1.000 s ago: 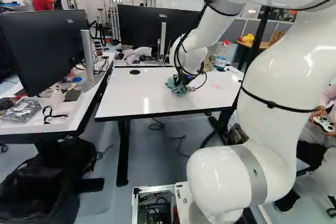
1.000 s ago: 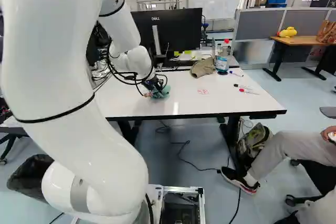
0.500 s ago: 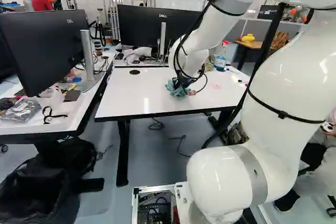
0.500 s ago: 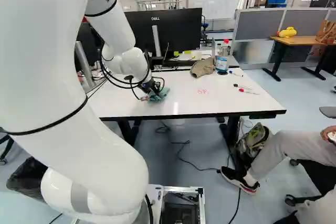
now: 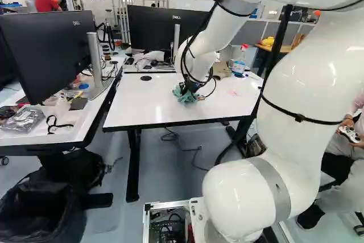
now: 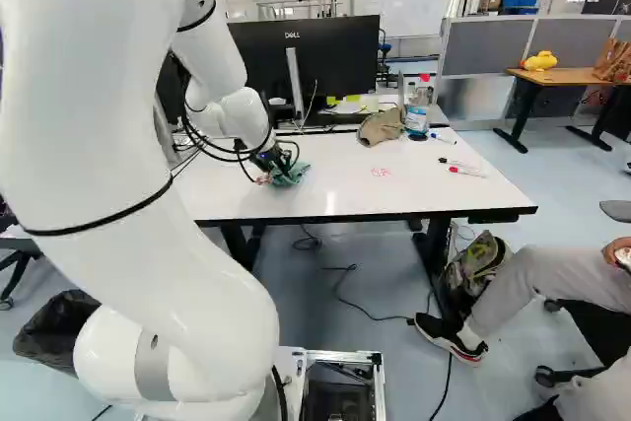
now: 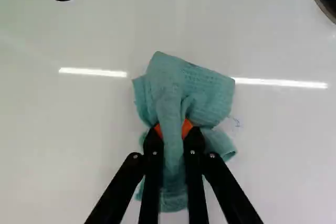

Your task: Clean the table with the green towel

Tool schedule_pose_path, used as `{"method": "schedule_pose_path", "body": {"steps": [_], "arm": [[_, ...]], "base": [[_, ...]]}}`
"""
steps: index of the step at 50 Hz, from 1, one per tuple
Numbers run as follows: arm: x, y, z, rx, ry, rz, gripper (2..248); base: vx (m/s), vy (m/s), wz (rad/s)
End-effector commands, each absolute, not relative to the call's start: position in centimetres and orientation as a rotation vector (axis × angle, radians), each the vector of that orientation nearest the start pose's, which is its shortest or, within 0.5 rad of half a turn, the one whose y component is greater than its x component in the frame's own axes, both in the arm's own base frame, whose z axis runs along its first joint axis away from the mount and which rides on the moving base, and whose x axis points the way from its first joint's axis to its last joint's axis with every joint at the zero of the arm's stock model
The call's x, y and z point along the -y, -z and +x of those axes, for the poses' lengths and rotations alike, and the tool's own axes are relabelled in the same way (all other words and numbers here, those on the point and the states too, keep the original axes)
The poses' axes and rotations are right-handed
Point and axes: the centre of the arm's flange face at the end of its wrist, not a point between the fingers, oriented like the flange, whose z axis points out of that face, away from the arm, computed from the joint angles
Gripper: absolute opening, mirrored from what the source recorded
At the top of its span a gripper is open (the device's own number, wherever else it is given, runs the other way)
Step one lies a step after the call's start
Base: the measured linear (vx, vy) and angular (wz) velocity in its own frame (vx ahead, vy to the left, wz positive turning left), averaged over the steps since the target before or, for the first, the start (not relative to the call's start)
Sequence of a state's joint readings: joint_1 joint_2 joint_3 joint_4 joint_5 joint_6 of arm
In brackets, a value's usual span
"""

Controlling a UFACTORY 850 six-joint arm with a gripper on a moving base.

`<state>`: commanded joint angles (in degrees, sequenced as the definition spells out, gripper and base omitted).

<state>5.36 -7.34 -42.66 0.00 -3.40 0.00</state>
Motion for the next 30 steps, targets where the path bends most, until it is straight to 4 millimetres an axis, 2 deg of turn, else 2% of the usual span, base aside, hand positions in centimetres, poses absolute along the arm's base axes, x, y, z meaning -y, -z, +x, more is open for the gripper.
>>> {"method": "schedule_pose_path", "body": {"steps": [15, 30], "arm": [[-4.2, -41.3, 49.2, 0.126, 0.870, -2.992, 50], [-2.0, -41.3, 49.3, 0.060, 0.873, -3.006, 50]], "base": [[0.000, 0.000, 0.000], [0.000, 0.000, 0.000]]}}
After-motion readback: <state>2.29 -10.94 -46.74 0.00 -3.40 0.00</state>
